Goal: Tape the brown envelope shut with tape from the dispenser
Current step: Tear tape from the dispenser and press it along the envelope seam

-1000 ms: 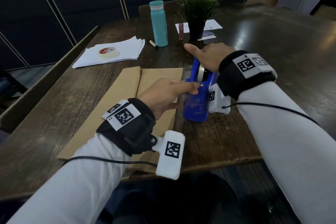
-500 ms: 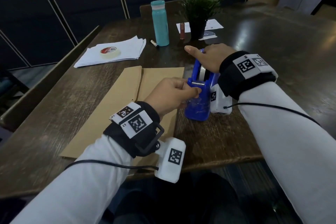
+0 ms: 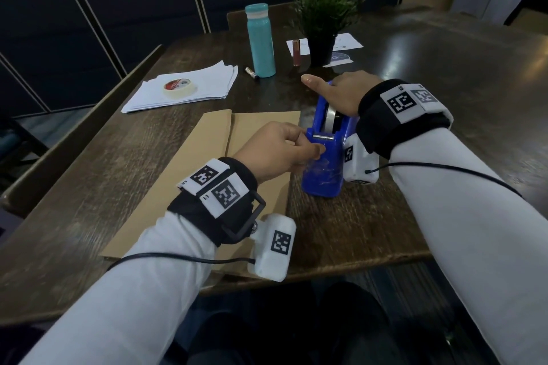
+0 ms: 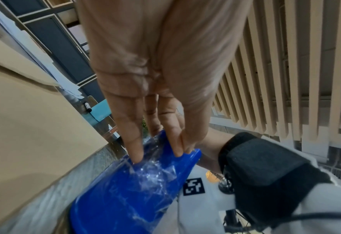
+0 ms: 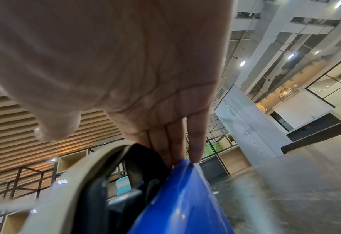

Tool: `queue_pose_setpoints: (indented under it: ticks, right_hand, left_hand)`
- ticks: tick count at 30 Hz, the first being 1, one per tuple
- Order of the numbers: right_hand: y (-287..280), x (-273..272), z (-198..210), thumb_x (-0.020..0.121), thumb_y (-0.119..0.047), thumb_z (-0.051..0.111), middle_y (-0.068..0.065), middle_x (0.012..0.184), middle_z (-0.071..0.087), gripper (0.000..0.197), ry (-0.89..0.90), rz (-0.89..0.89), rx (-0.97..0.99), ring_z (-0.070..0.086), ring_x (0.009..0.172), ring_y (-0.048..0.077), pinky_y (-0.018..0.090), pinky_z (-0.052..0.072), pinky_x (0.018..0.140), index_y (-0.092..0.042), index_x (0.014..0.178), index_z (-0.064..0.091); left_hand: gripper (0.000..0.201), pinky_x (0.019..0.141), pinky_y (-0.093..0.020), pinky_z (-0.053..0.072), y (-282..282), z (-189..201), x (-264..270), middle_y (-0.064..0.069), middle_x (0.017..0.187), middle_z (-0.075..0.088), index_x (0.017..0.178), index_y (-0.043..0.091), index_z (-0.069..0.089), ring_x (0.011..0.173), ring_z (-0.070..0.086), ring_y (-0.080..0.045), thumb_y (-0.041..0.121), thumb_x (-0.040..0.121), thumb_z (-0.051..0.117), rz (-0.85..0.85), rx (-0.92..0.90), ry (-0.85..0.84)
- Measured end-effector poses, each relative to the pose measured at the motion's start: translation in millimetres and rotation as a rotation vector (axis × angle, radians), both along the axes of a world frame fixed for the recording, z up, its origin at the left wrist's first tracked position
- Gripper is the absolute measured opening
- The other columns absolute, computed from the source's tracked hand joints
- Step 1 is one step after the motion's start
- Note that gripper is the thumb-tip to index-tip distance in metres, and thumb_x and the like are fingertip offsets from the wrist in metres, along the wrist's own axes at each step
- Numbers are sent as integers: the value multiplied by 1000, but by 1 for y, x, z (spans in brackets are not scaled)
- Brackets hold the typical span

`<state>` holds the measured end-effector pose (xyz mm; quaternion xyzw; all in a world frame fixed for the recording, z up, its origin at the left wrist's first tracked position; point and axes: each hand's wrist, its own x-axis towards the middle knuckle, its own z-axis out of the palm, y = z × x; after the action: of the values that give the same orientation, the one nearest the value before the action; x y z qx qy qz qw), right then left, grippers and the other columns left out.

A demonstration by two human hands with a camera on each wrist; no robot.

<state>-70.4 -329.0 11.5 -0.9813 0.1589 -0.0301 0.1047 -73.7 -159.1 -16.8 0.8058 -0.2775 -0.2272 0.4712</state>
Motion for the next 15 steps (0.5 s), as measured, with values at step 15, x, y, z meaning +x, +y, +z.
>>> queue_pose_setpoints:
  ticks: [15]
  right_hand:
    - [2,-4,3,88,-73,9,6,64,50,80,17,-21,-1,45,59,17,32,35,71,-10,61,50]
  left_hand:
    - [18,75,-22,51,11,10,8,20,105,58,74,4,69,103,57,-2,18,86,68,-152,153,-156]
